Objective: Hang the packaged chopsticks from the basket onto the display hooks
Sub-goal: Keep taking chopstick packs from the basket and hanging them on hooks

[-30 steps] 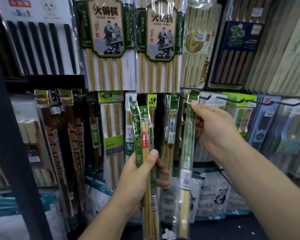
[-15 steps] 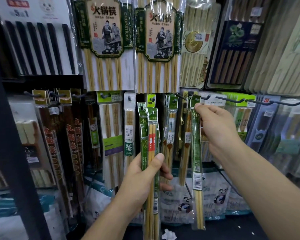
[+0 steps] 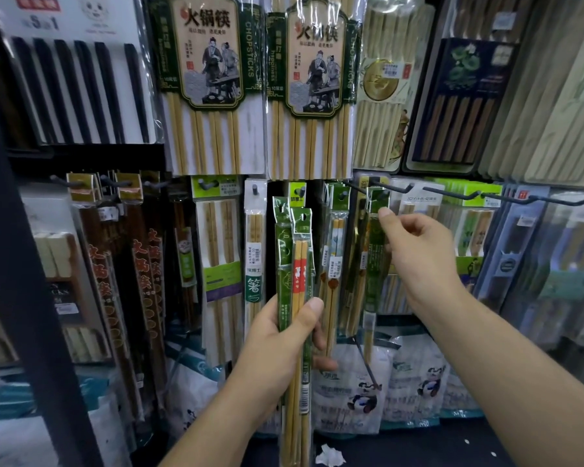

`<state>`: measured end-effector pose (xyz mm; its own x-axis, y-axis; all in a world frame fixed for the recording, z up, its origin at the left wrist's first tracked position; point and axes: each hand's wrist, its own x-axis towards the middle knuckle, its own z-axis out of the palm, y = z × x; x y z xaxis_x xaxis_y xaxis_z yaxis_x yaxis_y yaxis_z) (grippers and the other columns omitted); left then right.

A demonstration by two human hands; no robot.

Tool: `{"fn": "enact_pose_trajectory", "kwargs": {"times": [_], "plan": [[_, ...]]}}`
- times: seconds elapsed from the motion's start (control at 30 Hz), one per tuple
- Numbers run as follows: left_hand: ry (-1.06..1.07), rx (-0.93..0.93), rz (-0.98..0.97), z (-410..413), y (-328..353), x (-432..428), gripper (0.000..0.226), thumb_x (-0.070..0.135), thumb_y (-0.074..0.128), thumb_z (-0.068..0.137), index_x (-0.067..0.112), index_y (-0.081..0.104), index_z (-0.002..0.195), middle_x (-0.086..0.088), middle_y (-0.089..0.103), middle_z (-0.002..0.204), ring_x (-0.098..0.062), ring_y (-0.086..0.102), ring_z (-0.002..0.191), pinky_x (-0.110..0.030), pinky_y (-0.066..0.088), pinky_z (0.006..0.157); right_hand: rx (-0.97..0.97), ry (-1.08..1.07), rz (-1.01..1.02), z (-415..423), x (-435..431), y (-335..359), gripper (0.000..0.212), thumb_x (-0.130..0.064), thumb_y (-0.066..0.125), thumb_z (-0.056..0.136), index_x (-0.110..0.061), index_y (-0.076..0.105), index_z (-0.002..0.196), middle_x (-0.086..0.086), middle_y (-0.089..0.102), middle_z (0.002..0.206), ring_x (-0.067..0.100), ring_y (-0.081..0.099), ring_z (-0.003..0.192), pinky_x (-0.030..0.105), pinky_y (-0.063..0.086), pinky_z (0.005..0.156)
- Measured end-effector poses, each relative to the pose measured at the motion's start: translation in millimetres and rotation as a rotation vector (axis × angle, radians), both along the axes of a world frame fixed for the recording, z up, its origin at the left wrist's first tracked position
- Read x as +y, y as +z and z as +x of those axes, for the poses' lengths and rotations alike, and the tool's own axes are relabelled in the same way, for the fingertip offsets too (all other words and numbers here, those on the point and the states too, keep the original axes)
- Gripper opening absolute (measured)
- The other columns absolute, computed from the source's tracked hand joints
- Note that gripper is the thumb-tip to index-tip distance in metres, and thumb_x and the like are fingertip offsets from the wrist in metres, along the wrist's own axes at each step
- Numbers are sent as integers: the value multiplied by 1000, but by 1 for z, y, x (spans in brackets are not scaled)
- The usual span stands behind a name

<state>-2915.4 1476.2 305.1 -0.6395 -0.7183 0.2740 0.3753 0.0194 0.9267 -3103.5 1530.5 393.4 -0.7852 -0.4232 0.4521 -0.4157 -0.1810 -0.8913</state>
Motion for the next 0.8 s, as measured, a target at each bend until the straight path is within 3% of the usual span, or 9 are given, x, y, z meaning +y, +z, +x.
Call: {"fn": "enact_pose_trajectory", "kwargs": {"times": [0.13,0.2,0.3,0.43,0.53,0.67,0.8], "plan": [[-32,-8,-18,1,-1,-1,28,55,80,78,32,70,88,-8,68,71,-23,69,67,-41,63,64,84,-17,3,12,6,-7,31,-39,70,94,-17,58,76,-15,49,54,-2,44,48,16,40,53],[-54,-10,-26,1,-2,-1,35,60,85,71,34,70,88,-8,69,71,-24,70,66,-41,63,65,120,92,33,25,9,-9,25,-38,70,93,-19,65,79,-14,55,56,-2,47,50,13,42,49],[-71,9,-25,-1,-3,-1,39,60,87,67,34,71,90,-5,70,70,-24,71,66,-40,62,63,161,336,143,43,12,-7,11,-37,69,92,-28,73,87,-12,71,77,-2,63,67,9,48,59],[-51,17,-59,0,-3,-1,32,56,86,70,35,71,90,-5,67,67,-21,66,60,-35,58,57,115,532,152,54,11,-8,11,-32,68,95,-23,74,93,-12,69,67,-3,62,60,11,46,56],[-52,16,-62,1,-3,-1,25,46,85,73,36,71,91,-3,64,64,-18,63,56,-34,57,54,121,521,120,56,9,-11,15,-32,72,92,-17,73,92,-9,68,66,0,61,61,12,46,56],[-37,22,-39,-1,-1,1,43,66,87,63,37,69,89,-3,62,64,-19,60,53,-34,56,50,106,489,96,55,7,-12,12,-28,76,91,-17,75,84,-5,68,66,7,64,64,17,49,57],[14,4,-9,-2,-1,2,39,73,67,77,34,66,84,-2,65,65,-23,61,52,-35,56,49,13,517,55,54,8,-11,10,-24,76,90,-17,76,83,2,70,71,12,65,65,22,51,56]]}}
